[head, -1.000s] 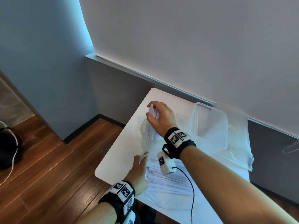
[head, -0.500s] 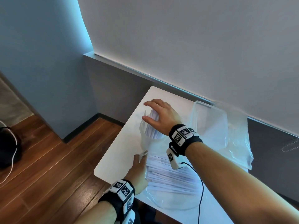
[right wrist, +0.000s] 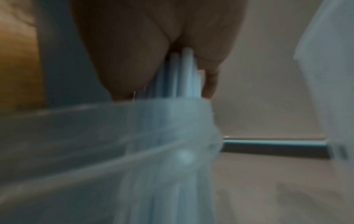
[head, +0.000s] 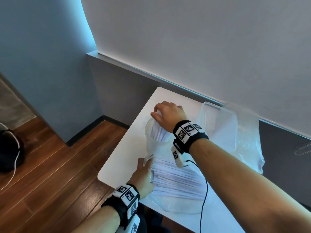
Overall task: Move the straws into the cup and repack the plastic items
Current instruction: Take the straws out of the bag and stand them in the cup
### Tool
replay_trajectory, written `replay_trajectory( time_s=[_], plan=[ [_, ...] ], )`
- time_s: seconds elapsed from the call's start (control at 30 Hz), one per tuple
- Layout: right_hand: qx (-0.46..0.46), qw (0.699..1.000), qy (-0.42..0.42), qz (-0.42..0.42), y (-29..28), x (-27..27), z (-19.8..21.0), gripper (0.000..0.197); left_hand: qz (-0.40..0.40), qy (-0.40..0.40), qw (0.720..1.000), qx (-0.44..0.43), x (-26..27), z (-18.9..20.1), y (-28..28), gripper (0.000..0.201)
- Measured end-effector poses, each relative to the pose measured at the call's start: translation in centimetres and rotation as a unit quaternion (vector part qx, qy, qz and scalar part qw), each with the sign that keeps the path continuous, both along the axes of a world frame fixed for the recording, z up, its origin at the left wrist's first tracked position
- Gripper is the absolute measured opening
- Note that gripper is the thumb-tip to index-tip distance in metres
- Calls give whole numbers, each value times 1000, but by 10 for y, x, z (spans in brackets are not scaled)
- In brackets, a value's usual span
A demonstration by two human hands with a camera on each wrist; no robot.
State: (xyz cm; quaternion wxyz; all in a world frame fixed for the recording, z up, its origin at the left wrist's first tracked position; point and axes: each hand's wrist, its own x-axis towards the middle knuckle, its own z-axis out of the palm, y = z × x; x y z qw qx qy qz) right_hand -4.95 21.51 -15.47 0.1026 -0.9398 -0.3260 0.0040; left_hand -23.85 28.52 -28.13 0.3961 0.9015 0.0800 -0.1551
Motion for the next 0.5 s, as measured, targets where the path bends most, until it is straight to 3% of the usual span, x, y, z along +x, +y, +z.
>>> replay_trajectory(
  time_s=[0.03,0.1,0.23,0.3,0.4,0.5],
  plan=[
    [-31,999,-12,-7,-2,-2,1,42,8,-1,1000,6,1,1,0,94],
    [12,999,-47,-17,-6,-12,12,48,28,8,999,30,2,2,1,87],
    [161,975,-136,68,-27,-59,30,25,58,-8,996,72,-5,-1,3,78],
    [158,980,-49,111,-46,-93,14,25,50,-8,992,115,-9,-3,2,73],
    [-3,984,142,104,-74,-142,-33,31,31,4,980,195,-14,-3,3,60],
    [-95,970,216,55,-95,-173,-84,37,-3,10,973,229,-17,-9,5,59]
  ],
)
